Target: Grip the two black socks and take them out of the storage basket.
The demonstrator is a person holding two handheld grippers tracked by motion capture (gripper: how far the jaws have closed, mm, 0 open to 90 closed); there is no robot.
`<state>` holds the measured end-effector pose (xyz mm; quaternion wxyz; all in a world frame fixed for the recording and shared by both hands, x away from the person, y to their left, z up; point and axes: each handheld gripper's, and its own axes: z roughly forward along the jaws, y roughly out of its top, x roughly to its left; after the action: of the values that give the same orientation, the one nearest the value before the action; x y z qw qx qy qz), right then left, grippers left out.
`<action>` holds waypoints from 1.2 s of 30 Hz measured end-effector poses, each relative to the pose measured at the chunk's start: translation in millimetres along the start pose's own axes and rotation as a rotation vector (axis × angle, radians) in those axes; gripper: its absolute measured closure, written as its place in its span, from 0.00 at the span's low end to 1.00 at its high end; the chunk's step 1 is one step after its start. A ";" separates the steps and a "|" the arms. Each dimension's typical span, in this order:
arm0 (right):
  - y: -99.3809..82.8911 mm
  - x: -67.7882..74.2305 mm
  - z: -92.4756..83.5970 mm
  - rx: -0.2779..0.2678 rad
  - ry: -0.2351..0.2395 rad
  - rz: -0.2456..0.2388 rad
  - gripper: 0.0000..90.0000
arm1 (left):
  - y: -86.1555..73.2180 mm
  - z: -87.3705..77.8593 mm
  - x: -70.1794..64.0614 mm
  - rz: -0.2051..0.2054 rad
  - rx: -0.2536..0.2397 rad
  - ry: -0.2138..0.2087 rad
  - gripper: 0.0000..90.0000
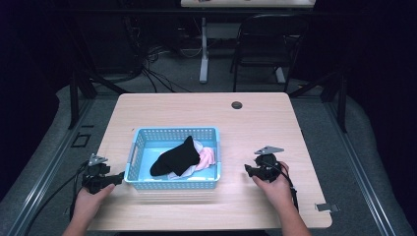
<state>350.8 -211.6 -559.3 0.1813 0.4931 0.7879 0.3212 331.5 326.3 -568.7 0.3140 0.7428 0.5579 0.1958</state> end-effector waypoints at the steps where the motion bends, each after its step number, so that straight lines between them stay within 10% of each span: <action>1: 0.1 1.2 -0.9 -0.004 -0.009 -0.013 0.54 | 0.0 0.1 0.0 0.000 -0.001 0.002 0.30; 5: 0.2 3.3 -3.0 -0.020 -0.050 -0.019 0.55 | 0.3 0.4 -0.5 0.001 0.002 0.002 0.30; 36: 28.5 21.8 -22.5 0.059 0.073 0.008 0.65 | -2.9 -1.7 -2.2 0.014 0.000 0.007 0.30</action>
<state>346.3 -190.8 -522.8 0.1366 0.4892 0.8012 0.3164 327.6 325.2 -569.4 0.3108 0.7461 0.5538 0.2003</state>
